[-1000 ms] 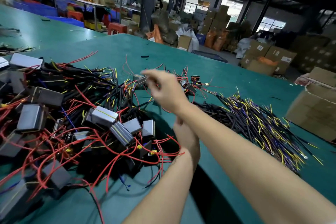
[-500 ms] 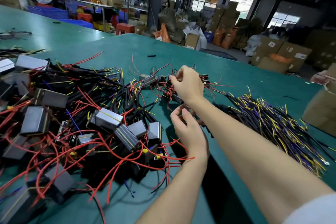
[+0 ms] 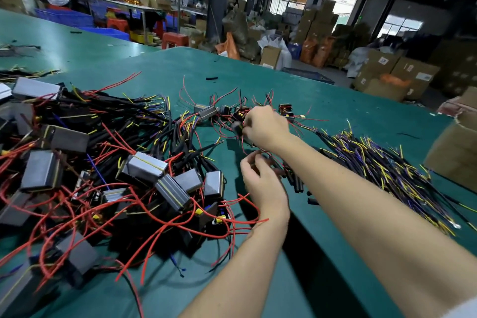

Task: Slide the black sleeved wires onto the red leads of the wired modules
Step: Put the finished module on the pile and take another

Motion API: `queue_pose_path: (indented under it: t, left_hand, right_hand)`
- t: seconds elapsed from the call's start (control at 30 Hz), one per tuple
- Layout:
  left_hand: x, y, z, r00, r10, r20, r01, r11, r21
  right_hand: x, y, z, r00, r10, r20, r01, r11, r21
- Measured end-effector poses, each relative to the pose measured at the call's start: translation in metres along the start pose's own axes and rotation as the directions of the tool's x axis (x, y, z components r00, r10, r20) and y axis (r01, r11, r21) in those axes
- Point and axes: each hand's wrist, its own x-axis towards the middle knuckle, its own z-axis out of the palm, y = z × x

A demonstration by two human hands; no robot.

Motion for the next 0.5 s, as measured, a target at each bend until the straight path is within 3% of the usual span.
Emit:
queue_pose_path:
  t: [0.07, 0.17, 0.33, 0.5]
  left_hand:
    - [0.000, 0.001, 0.001, 1.000, -0.004, -0.006, 0.004, 1.000, -0.018]
    - [0.000, 0.004, -0.001, 0.996, -0.067, 0.053, 0.070, 0.996, -0.054]
    - [0.000, 0.015, -0.001, 0.966, -0.191, 0.172, 0.223, 0.956, -0.189]
    - [-0.006, 0.027, -0.002, 0.831, -0.310, 0.462, 0.456, 0.855, -0.248]
  right_hand:
    - [0.000, 0.017, -0.016, 0.991, 0.115, -0.067, -0.083, 0.927, 0.365]
    - [-0.009, 0.039, -0.049, 0.965, 0.246, -0.093, -0.086, 0.630, 0.772]
    - [-0.052, 0.065, -0.089, 0.963, 0.235, -0.136, 0.069, 0.274, 0.959]
    - [-0.118, 0.077, -0.082, 0.980, 0.181, -0.083, 0.079, 0.029, 0.996]
